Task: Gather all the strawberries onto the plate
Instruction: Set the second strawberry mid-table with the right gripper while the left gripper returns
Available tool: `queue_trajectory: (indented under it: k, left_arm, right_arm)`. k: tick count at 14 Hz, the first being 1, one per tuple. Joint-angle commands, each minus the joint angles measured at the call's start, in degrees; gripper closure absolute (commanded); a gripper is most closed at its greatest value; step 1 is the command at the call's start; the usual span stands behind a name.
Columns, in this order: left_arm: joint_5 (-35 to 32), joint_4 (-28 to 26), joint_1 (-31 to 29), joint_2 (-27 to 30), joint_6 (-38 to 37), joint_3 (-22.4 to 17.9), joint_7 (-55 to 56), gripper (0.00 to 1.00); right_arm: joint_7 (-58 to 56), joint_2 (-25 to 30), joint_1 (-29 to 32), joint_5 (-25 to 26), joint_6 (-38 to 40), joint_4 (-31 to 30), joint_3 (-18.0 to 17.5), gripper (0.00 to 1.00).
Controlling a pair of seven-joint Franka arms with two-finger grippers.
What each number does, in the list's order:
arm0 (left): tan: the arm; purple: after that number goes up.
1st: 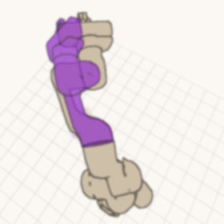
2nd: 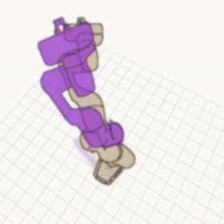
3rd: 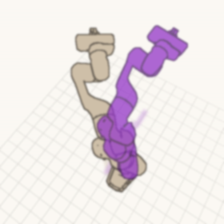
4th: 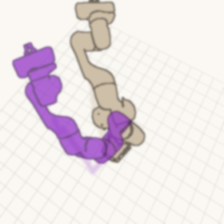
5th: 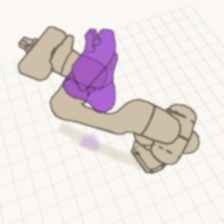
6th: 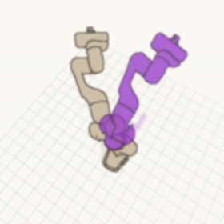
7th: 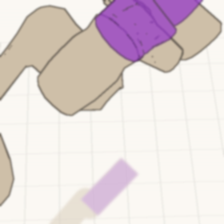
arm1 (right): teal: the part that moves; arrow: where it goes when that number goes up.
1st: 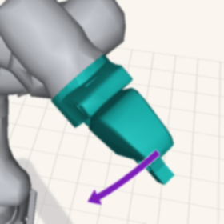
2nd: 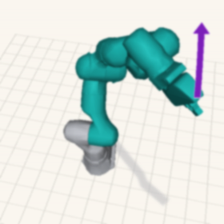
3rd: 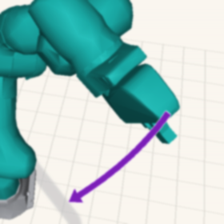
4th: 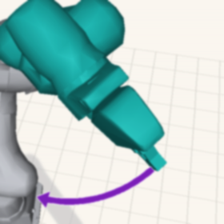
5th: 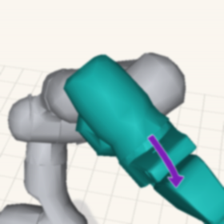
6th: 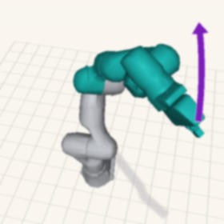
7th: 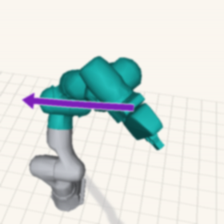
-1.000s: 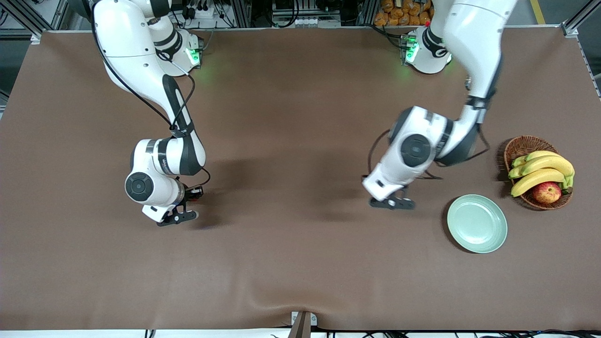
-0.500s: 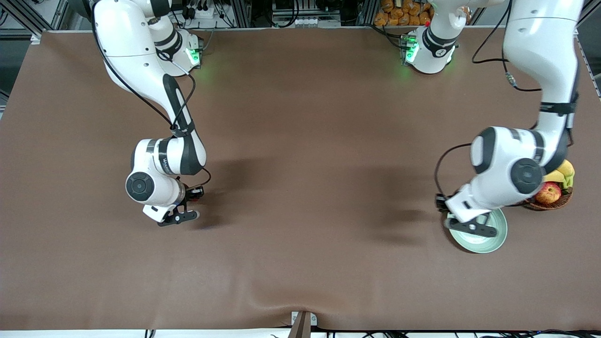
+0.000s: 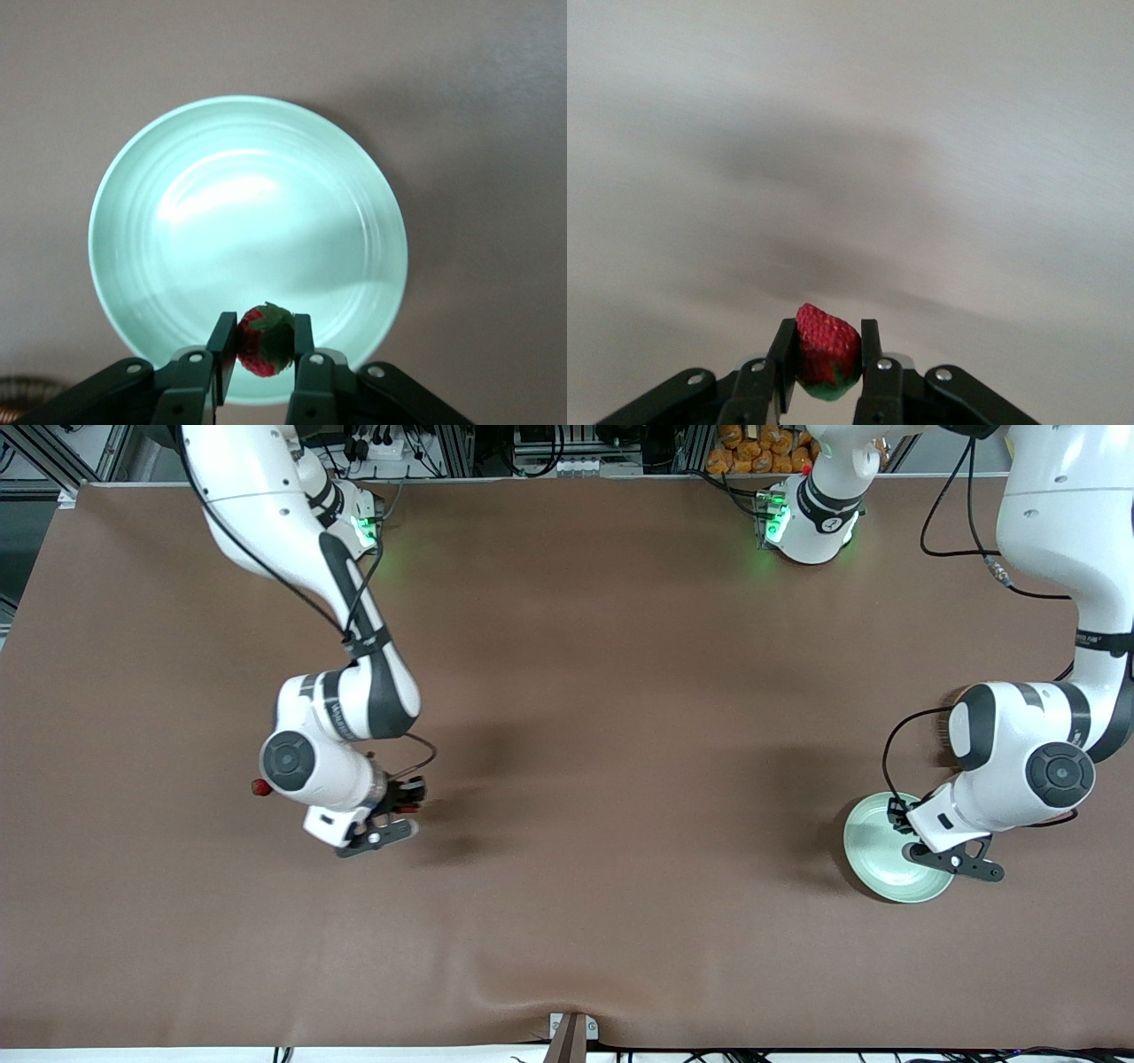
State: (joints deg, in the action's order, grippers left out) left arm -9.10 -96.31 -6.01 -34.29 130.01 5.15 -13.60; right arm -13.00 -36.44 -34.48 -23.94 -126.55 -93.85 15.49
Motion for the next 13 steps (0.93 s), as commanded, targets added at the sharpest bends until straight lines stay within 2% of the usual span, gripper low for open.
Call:
queue_trajectory:
  k: [1,3,4,5,6,7,8,9,11,13]
  left_arm:
    - [-1.18,1.65,-0.23,-2.96,2.35,0.74,-1.07,0.93]
    - [-1.35,4.19,-0.23,-4.90,3.23,0.74,-1.61,0.90]
    - [-1.27,4.29,-0.23,-5.17,3.32,0.74,-1.61,0.77]
    - [-1.27,4.37,-0.23,-5.17,3.24,0.74,-1.61,0.74]
    - [-1.18,4.38,-0.23,-5.17,3.32,0.74,-1.61,0.67]
    - [-0.83,4.38,-0.23,-5.26,3.32,0.74,-1.61,0.47]
    - [-0.83,4.38,-0.23,-5.17,3.32,0.74,-1.61,0.34]
    - [-0.74,4.38,-0.23,-4.91,3.32,0.74,-1.52,0.13]
    - [-0.74,4.46,-0.23,-4.29,3.24,0.92,-1.61,0.10]
    - [-0.65,4.46,-0.14,-3.50,3.24,1.18,-1.08,0.01]
  right_arm:
    - [-0.53,-0.38,-0.67,-3.30,0.00,3.31,-4.14,1.00]
    - [-0.36,-1.00,-3.56,-6.54,-0.53,4.72,-4.94,1.00]
    - [1.47,-2.04,-4.97,-8.21,-0.62,6.12,-4.95,1.00]
    - [4.19,-3.01,-5.68,-8.67,-0.88,7.35,-4.95,1.00]
    - [7.00,-4.33,-7.17,-8.67,-1.50,9.28,-5.03,1.00]
    - [10.33,-5.73,-8.84,-8.67,-2.72,10.95,-5.03,1.00]
    - [13.41,-7.23,-10.51,-8.67,-5.08,12.54,-5.03,1.00]
    - [16.23,-8.98,-12.44,-8.67,-8.06,14.03,-5.03,1.00]
    - [19.85,-12.85,-15.52,-8.67,-14.39,16.93,-5.03,1.00]
    - [20.30,-17.24,-17.81,-8.67,-19.76,20.71,-5.03,1.00]
